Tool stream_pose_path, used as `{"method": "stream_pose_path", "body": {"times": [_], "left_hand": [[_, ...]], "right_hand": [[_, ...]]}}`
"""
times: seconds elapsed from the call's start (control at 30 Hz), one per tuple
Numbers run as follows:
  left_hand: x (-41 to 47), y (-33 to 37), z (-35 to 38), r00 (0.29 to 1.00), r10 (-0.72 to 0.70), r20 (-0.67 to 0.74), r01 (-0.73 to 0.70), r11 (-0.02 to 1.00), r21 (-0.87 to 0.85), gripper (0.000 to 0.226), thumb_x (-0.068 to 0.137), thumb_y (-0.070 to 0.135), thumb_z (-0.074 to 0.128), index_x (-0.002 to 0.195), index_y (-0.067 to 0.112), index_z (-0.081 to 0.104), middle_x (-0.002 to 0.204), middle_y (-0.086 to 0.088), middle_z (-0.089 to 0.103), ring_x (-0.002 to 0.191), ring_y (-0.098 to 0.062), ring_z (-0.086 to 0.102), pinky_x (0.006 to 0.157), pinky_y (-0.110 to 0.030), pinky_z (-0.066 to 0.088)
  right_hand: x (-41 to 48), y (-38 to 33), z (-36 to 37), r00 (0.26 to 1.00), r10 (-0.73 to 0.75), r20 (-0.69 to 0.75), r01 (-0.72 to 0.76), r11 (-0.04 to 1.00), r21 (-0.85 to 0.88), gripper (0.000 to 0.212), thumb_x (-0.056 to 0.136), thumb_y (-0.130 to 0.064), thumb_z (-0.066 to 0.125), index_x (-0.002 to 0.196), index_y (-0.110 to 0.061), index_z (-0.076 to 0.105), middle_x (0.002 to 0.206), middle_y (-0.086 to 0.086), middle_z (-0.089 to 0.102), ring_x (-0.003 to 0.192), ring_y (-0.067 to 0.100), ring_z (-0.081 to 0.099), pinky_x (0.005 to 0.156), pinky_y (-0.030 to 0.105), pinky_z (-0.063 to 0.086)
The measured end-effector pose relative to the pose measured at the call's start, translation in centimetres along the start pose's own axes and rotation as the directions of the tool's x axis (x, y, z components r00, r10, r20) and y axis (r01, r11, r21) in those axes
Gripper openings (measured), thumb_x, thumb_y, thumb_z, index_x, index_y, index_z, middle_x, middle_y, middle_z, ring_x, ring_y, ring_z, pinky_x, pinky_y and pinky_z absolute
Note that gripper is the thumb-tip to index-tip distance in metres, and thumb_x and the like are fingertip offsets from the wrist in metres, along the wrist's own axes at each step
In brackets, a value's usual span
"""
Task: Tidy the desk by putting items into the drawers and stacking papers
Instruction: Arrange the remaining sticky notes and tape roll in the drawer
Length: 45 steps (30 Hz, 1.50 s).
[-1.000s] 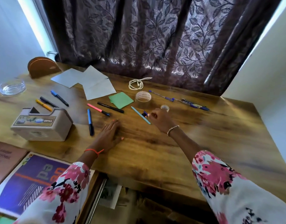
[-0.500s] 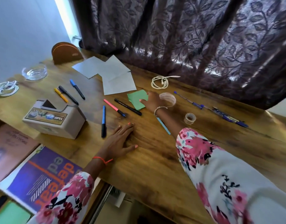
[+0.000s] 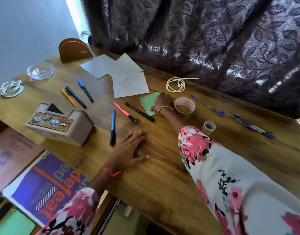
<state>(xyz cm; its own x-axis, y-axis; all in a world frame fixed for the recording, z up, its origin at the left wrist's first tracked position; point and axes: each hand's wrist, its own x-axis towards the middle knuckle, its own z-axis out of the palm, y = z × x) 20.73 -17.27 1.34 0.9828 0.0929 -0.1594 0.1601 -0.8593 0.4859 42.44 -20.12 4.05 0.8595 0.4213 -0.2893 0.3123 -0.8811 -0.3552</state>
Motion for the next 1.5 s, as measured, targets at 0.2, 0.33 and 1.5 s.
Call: {"method": "stream_pose_path", "body": {"times": [0.2,0.33,1.5], "left_hand": [[-0.2,0.5,-0.4,1.0,0.02,-0.021,-0.02,1.0,-0.003,0.12,0.048,0.095,-0.003,0.145,0.025,0.009,0.139,0.017,-0.015,0.126,-0.002,-0.012,0.104,-0.022,-0.003],[0.0,0.1,-0.1,1.0,0.012,-0.017,-0.011,1.0,0.007,0.121,0.048,0.095,-0.002,0.146,0.026,0.01,0.14,0.018,-0.014,0.127,-0.004,-0.012,0.104,-0.023,-0.002],[-40.8,-16.0,-2.2,0.877,-0.305,-0.371,0.108,0.878,-0.467,0.011,0.081,0.004,0.067,0.09,0.0,0.072,0.088,-0.013,0.072,0.065,0.013,0.057,0.072,-0.022,0.048]], "right_hand": [[0.3,0.3,-0.8,0.987,-0.005,-0.158,0.018,0.996,0.082,0.06,0.084,-0.002,0.059,0.134,0.003,0.028,0.143,0.021,0.025,0.127,0.038,0.039,0.106,0.041,0.035],[-0.3,0.5,-1.6,0.959,-0.059,-0.279,0.106,0.982,0.157,0.043,0.083,0.005,0.052,0.125,0.001,0.043,0.138,0.019,0.034,0.124,0.033,0.044,0.098,0.037,0.04],[-45.2,-14.3,20.2,0.981,0.132,0.143,-0.171,0.237,0.956,0.029,0.081,0.018,0.047,0.107,0.011,0.058,0.1,0.024,0.062,0.084,0.03,0.059,0.065,0.04,0.053]]}}
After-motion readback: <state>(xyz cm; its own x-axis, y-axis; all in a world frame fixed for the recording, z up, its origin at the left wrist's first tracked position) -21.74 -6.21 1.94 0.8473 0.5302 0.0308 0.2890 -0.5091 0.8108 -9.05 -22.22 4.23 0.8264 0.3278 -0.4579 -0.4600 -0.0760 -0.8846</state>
